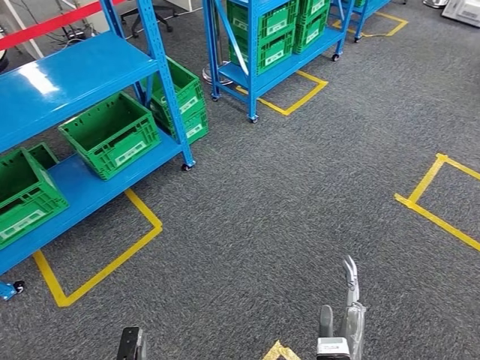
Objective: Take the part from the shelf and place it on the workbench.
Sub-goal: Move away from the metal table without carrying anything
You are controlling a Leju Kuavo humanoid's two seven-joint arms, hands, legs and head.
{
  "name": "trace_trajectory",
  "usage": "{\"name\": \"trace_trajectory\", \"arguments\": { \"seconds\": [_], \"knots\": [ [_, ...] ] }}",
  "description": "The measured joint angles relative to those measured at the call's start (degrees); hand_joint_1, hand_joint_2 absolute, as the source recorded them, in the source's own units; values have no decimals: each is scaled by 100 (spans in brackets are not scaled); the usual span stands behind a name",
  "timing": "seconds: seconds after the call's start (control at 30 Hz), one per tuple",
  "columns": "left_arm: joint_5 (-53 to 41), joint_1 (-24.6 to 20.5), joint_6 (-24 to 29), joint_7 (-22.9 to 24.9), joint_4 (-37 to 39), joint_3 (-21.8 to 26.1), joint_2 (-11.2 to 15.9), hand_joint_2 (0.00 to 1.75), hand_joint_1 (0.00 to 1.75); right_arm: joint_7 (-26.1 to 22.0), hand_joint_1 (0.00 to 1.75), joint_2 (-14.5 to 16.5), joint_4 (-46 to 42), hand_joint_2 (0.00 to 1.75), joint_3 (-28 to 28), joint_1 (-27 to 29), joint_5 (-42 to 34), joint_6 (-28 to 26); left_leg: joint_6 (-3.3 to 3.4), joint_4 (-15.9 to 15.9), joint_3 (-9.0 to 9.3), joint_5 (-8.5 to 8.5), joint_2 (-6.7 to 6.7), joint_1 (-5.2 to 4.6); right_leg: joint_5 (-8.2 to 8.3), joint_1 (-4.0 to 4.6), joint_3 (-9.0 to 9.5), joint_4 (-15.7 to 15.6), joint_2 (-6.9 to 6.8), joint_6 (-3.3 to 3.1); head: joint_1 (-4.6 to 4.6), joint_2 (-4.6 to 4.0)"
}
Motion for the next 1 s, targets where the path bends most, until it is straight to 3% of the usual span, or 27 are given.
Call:
{"name": "trace_trajectory", "arguments": {
  "seconds": [0.07, 0.1, 0.13, 0.17, 0.2, 0.23, 0.3, 0.37, 0.43, 0.5, 0.57, 0.63, 0.67, 0.7, 0.73, 0.8, 0.87, 0.93, 0.97, 1.0],
  "knots": [
    [-2, -15, 3, 4, 0, -2, -3, 0, 0, -1, 0, 5, -6, 0, -5, 6, 6, 6, -41, 673, -315, -401, 313, -12, 9, 3, -12, -15, -171, -39, -37, 0],
    [-3, -20, 2, 4, 0, -2, -2, 0, 0, -1, 0, 6, -7, 0, -9, 10, 6, 7, -59, 1082, -504, -588, 374, -10, 8, 8, -21, -15, -263, -46, -45, 0],
    [-3, -17, 3, 5, 0, -3, -1, 0, 0, -1, 0, 6, -7, 0, -10, 11, 5, 8, -71, 1378, -634, -686, 397, -8, 6, 10, -27, -14, -354, -49, -46, 0],
    [-3, -11, 3, 5, 0, -3, 2, 0, 0, -5, 0, 6, -7, 0, -11, 10, -16, 24, -78, 1459, -655, -662, 409, -7, 4, 9, -28, -13, -442, -49, -46, 0],
    [-3, -4, 4, 6, 0, -3, 5, 0, 0, -13, 0, 6, -7, 0, -12, 8, -63, 63, -81, 1312, -558, -536, 433, -6, 0, 7, -24, -13, -524, -46, -46, 0],
    [-3, -1, 6, 6, 0, -3, 8, 0, 0, -26, 0, 7, -9, 0, -12, 6, -137, 127, -80, 964, -356, -344, 494, -5, -7, 5, -13, -12, -597, -38, -47, 0],
    [-10, -14, 16, 5, 0, -6, 7, 0, 0, -58, 0, 9, -32, 0, -13, 8, -294, 280, -55, 179, 86, -52, 752, -17, -38, 32, 9, 5, -715, 5, -59, 0],
    [-31, -33, 35, 3, 0, -16, -3, 0, 0, -78, 0, 10, -68, 0, -16, 10, -344, 375, 11, -165, 252, 7, 879, -36, -68, 77, 26, 17, -820, 60, -51, 0],
    [-51, -32, 53, 2, 0, -24, -8, 0, 0, -84, 0, 13, -89, 0, -23, 7, -330, 411, 95, -188, 234, 12, 754, -37, -86, 78, 48, 7, -907, 115, -34, 0],
    [-59, -25, 91, -2, 0, -26, -11, 0, 0, -84, 0, 18, -107, 0, -35, 6, -309, 426, 170, -198, 231, 32, 627, -13, -232, 51, -14, 184, -708, 180, -22, 0],
    [-67, -36, 153, -13, 0, -29, -19, 0, 0, -73, 0, 23, -125, 0, -54, 15, -282, 436, 223, -202, 219, 51, 503, 3, -593, 36, -306, 838, -375, 218, 0, 0],
    [-74, -42, 195, -25, 0, -33, -26, 0, 0, -48, 0, 29, -129, 0, -81, 34, -261, 459, 243, -201, 203, 62, 361, -2, -889, 36, -679, 1604, -258, 217, 8, 0],
    [-75, -39, 204, -28, 0, -33, -27, 0, 0, -39, 0, 35, -129, 0, -97, 43, -254, 482, 243, -201, 201, 66, 281, -5, -889, 37, -766, 1753, -245, 209, 9, 0],
    [-75, -36, 209, -29, 0, -33, -27, 0, 0, -35, 0, 44, -131, 0, -114, 50, -248, 512, 240, -199, 204, 70, 197, -4, -767, 36, -736, 1654, -232, 196, 9, 0],
    [-75, -35, 213, -29, 0, -32, -28, 0, 0, -35, 0, 55, -132, 0, -131, 54, -241, 543, 232, -198, 209, 75, 110, -1, -556, 32, -592, 1329, -193, 180, 9, 0],
    [-74, -40, 217, -25, 0, -32, -34, 0, 0, -46, 0, 74, -134, 0, -166, 57, -228, 594, 197, -187, 206, 85, -48, 0, -186, -4, -212, 483, 91, 163, 14, 0],
    [-73, -46, 218, -18, -1, -31, -37, 0, 0, -59, 0, 96, -135, 0, -200, 62, -222, 623, 133, -182, 167, 109, -170, 1, -83, -25, -22, 76, 311, 153, 16, 0],
    [-73, -39, 219, -11, -2, -31, -36, 0, 0, -67, 0, 123, -137, 0, -237, 68, -223, 646, 51, -201, 121, 152, -290, 23, -69, -11, -6, 60, 230, 104, 15, 0],
    [-73, -33, 219, -6, -2, -31, -37, 0, 0, -68, 0, 138, -141, 0, -256, 66, -226, 660, 17, -187, 97, 144, -266, 25, -50, -10, 2, 48, 160, 66, 13, 0],
    [-73, -31, 221, 3, -2, -32, -39, 0, 0, -70, 0, 153, -147, 0, -276, 64, -228, 677, -11, -98, 44, 78, -161, 17, -32, -16, 8, 28, 78, 26, -8, 0]
  ]
}}
